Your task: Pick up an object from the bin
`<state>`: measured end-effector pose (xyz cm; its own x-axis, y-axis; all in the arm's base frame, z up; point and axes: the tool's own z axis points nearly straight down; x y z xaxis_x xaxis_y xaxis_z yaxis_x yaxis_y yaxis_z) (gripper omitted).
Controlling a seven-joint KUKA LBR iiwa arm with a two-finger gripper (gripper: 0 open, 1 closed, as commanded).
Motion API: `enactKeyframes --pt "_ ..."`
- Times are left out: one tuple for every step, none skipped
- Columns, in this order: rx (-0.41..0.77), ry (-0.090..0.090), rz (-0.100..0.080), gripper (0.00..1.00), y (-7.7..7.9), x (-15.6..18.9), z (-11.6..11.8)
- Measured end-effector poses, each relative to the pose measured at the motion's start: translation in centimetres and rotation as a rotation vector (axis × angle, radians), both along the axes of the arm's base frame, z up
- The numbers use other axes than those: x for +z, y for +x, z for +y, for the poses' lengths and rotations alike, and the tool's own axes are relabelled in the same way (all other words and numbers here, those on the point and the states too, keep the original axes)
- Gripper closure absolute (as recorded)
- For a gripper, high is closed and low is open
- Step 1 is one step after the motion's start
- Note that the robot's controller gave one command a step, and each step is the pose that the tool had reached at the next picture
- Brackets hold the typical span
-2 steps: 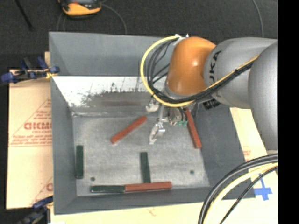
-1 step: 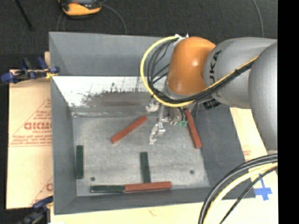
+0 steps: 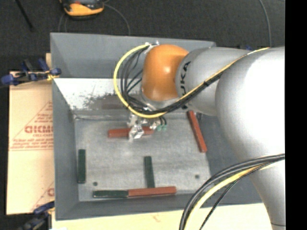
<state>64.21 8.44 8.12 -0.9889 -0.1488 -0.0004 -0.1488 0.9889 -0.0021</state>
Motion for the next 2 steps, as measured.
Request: enactKeyframes --pt "0.001 0.000 -0.001 1.00 0.0 0.0 0.0" --pt "-0.052 0.003 -0.007 1.00 1.4 15.4 -0.7"
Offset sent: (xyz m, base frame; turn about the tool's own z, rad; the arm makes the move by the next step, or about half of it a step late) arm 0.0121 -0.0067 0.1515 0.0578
